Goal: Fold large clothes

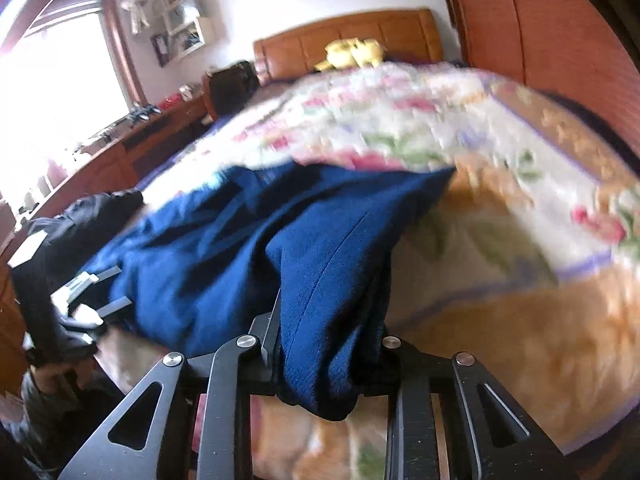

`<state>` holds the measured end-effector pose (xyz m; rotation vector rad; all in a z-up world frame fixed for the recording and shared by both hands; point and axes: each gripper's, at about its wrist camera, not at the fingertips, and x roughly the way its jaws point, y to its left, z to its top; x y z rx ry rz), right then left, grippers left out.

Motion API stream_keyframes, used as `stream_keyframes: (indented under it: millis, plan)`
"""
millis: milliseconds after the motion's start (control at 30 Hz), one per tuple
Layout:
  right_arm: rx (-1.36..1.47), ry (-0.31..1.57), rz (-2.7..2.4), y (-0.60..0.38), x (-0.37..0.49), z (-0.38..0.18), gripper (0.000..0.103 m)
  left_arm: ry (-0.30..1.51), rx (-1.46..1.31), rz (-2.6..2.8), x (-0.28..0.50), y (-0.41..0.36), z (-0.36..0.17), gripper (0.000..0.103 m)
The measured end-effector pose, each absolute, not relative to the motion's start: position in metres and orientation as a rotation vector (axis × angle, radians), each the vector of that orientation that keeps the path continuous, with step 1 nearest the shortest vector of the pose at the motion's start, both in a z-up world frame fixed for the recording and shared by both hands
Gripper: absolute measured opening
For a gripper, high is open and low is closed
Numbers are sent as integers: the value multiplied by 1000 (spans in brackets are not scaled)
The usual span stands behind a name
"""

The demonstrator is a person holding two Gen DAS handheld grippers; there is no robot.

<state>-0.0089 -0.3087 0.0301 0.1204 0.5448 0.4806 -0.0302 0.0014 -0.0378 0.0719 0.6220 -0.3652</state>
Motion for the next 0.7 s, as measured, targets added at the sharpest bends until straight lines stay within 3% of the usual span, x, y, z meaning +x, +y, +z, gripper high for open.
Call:
stream_keyframes:
  millis: [233,700]
  plan:
    - [18,443,546,-264,-20,77,26,588,45,-357,-40,17,-27,81]
    - [-161,328,707,-149,-20,111,26,506,-90,-192,-74,127,-3,81]
